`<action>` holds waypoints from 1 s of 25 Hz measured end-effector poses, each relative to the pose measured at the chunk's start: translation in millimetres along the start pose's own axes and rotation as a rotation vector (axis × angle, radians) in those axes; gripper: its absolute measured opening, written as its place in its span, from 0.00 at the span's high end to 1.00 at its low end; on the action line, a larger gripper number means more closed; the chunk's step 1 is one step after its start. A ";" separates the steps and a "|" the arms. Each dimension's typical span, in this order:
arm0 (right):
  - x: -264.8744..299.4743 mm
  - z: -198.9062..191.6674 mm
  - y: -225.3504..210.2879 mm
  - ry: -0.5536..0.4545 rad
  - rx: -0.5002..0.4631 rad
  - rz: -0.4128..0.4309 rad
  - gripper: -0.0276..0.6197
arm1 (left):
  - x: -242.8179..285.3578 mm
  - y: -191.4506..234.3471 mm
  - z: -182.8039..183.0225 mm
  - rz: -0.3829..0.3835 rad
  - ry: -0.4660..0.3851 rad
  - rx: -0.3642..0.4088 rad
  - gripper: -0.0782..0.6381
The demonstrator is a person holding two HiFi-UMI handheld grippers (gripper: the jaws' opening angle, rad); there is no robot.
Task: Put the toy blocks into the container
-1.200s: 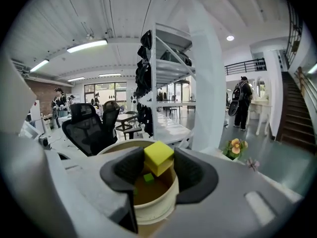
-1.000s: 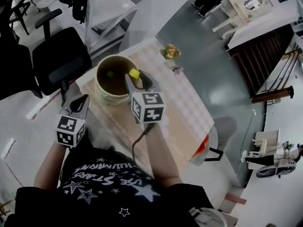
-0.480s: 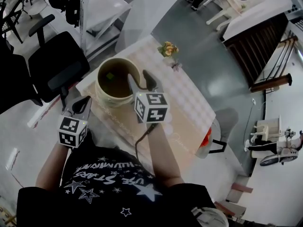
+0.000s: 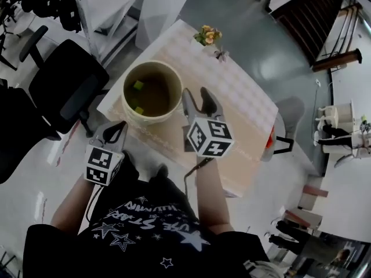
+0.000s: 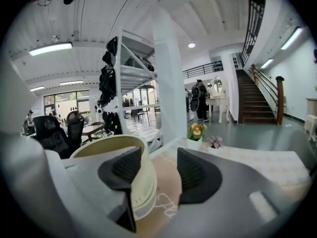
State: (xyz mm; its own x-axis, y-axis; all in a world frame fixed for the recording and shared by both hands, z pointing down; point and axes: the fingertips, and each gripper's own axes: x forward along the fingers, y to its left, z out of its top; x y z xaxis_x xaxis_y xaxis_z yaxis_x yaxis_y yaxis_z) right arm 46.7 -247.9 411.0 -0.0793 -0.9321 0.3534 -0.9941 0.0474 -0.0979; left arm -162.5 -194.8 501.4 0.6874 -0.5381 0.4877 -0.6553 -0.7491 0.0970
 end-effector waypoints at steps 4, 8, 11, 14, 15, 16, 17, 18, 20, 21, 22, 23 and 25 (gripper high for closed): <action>-19.6 -16.6 -22.4 0.014 0.040 -0.077 0.60 | 9.1 -15.9 -1.7 -0.067 0.008 0.053 0.88; -51.4 -37.8 -48.9 0.026 0.070 -0.137 0.60 | 13.7 -44.0 -2.4 -0.103 0.015 0.077 0.88; -84.2 -56.5 -70.8 0.035 0.114 -0.185 0.60 | 17.4 -73.3 -8.1 -0.132 0.036 0.089 0.88; -123.1 -74.4 -87.2 0.044 0.147 -0.232 0.60 | 16.4 -107.4 -7.8 -0.175 0.037 0.110 0.88; -136.3 -81.1 -91.0 0.048 0.152 -0.246 0.60 | 16.0 -118.7 -6.6 -0.193 0.032 0.127 0.88; -149.4 -88.3 -94.1 0.054 0.157 -0.258 0.60 | 15.7 -129.5 -5.3 -0.210 0.027 0.147 0.88; -162.3 -95.2 -96.4 0.061 0.162 -0.266 0.60 | 15.4 -139.6 -3.5 -0.223 0.020 0.163 0.88; -174.6 -101.6 -97.6 0.070 0.165 -0.268 0.60 | 14.4 -148.9 -1.4 -0.231 0.012 0.173 0.88; -197.5 -113.3 -97.0 0.085 0.167 -0.260 0.60 | 9.4 -165.4 2.6 -0.237 -0.006 0.177 0.88; -208.4 -118.7 -96.2 0.091 0.167 -0.257 0.61 | 6.1 -172.8 3.8 -0.237 -0.014 0.179 0.88; -218.9 -123.6 -95.4 0.094 0.169 -0.257 0.68 | 2.9 -179.8 4.5 -0.238 -0.021 0.183 0.88; -228.9 -128.2 -94.7 0.095 0.170 -0.258 0.69 | -0.2 -186.6 4.8 -0.240 -0.027 0.188 0.88; -247.7 -136.9 -92.6 0.103 0.171 -0.262 0.74 | -7.1 -199.9 4.5 -0.244 -0.039 0.198 0.88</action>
State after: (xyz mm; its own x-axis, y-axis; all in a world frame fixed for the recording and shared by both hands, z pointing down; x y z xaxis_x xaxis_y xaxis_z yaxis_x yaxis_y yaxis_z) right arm 148.2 27.7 459.9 0.1618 -0.8629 0.4788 -0.9554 -0.2584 -0.1429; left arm -35.0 -43.0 474.7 0.8311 -0.3444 0.4367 -0.3979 -0.9168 0.0342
